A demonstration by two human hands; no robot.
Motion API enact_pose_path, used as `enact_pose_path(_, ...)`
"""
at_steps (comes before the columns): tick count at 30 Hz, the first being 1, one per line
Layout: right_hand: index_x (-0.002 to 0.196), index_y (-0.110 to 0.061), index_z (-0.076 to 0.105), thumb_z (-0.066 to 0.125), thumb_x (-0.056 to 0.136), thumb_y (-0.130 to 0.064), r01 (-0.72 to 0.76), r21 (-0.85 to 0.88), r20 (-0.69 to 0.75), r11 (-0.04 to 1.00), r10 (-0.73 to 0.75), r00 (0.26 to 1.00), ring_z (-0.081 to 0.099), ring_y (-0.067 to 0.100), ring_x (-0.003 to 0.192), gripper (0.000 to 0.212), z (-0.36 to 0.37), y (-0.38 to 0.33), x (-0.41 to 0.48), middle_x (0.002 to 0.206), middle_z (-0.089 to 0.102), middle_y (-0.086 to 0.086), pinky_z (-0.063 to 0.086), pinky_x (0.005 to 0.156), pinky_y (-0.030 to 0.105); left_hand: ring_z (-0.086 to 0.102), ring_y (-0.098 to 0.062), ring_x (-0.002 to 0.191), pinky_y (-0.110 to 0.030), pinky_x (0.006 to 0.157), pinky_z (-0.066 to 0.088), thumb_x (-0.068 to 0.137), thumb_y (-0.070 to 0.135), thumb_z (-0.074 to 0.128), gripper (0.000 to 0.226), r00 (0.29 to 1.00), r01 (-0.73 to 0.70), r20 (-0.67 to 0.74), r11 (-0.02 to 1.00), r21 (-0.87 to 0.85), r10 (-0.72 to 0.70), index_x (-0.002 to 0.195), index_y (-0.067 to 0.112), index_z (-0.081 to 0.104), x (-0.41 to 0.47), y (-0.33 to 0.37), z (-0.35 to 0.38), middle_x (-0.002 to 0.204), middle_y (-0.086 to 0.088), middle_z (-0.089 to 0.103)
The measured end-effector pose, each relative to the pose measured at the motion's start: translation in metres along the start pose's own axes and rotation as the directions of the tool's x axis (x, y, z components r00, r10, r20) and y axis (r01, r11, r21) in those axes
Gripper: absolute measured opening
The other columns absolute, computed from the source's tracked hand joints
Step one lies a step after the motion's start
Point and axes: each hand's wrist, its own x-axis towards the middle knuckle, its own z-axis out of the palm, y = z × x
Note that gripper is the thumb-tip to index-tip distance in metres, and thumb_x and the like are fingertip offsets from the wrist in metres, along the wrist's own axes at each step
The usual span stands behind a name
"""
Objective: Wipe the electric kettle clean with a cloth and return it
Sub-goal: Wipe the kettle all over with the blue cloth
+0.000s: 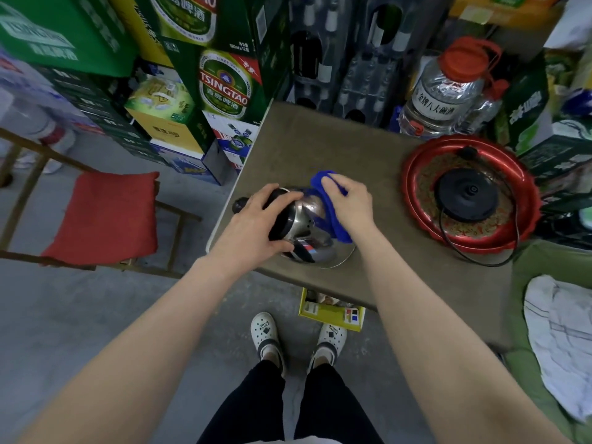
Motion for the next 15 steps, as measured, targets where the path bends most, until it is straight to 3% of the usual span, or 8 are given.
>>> enact_pose_path(2, 0.123, -0.019, 0.072, 0.06, 0.097, -0.036, -0.183, -0.14, 0.056, 0.973, 0.192, 0.98, 0.058, 0.027, 0.127, 0.032, -0.011, 0.006, 0.019, 0.13, 0.069, 0.007, 0.043, 0.108, 0.034, 0.031, -0.034, 0.144, -0.052, 0.109, 0.042, 0.073, 0.03, 0.082, 0.091, 0.997, -0.051, 0.054, 0.995, 0.081, 0.047, 0.147, 0.045, 0.031, 0.002, 0.008, 0.006, 0.161, 0.0, 0.02)
enact_pose_path(3, 0.122, -0.02, 0.072, 0.06, 0.097, -0.036, -0.186, -0.187, 0.102, 0.965, 0.208, 0.973, 0.058, 0.027, 0.126, 0.032, -0.012, 0.006, 0.021, 0.129, 0.069, 0.007, 0.044, 0.107, 0.034, 0.027, -0.036, 0.146, -0.054, 0.108, 0.042, 0.072, 0.03, 0.082, 0.093, 0.995, -0.072, 0.075, 0.99, 0.12, 0.063, 0.147, 0.046, 0.03, 0.003, 0.012, 0.01, 0.162, 0.0, 0.019)
enact_pose_path(8, 0.115, -0.025, 0.076, 0.067, 0.092, -0.038, 0.05, 0.085, 0.329, 0.995, -0.075, 0.941, 0.066, 0.01, 0.113, 0.028, -0.014, -0.007, 0.021, 0.117, 0.074, -0.008, 0.049, 0.101, 0.028, 0.028, -0.036, 0.146, -0.056, 0.097, 0.051, 0.072, 0.037, 0.081, 0.094, 0.996, -0.078, 0.068, 0.974, 0.213, 0.064, 0.145, 0.051, 0.024, 0.01, 0.019, 0.016, 0.161, 0.003, 0.02)
enact_pose_path(10, 0.116, -0.025, 0.075, 0.065, 0.093, -0.04, -0.011, 0.069, 0.28, 0.998, -0.009, 0.96, 0.066, 0.014, 0.114, 0.029, -0.02, 0.009, 0.026, 0.118, 0.074, -0.006, 0.05, 0.105, 0.036, 0.033, -0.033, 0.144, -0.053, 0.091, 0.054, 0.073, 0.046, 0.078, 0.091, 0.996, -0.085, 0.054, 0.953, 0.291, 0.072, 0.145, 0.053, 0.023, 0.013, 0.026, 0.017, 0.16, 0.004, 0.023)
enact_pose_path(13, 0.126, -0.024, 0.068, 0.057, 0.098, -0.04, -0.214, 0.006, 0.098, 0.977, 0.213, 0.972, 0.061, 0.024, 0.122, 0.035, -0.031, 0.05, 0.029, 0.128, 0.07, 0.001, 0.045, 0.109, 0.042, 0.041, -0.034, 0.132, -0.048, 0.087, 0.051, 0.074, 0.056, 0.072, 0.085, 0.997, -0.076, 0.012, 0.926, 0.371, 0.076, 0.145, 0.052, 0.025, 0.026, 0.041, 0.021, 0.156, 0.003, 0.029)
enact_pose_path(15, 0.133, -0.023, 0.062, 0.05, 0.101, -0.037, -0.298, 0.1, 0.006, 0.949, 0.299, 0.954, 0.059, 0.025, 0.124, 0.037, -0.033, 0.069, 0.021, 0.133, 0.066, 0.002, 0.044, 0.109, 0.043, 0.043, -0.036, 0.124, -0.049, 0.092, 0.046, 0.074, 0.063, 0.068, 0.084, 0.997, -0.061, -0.018, 0.912, 0.406, 0.075, 0.145, 0.05, 0.026, 0.04, 0.052, 0.024, 0.15, 0.0, 0.035)
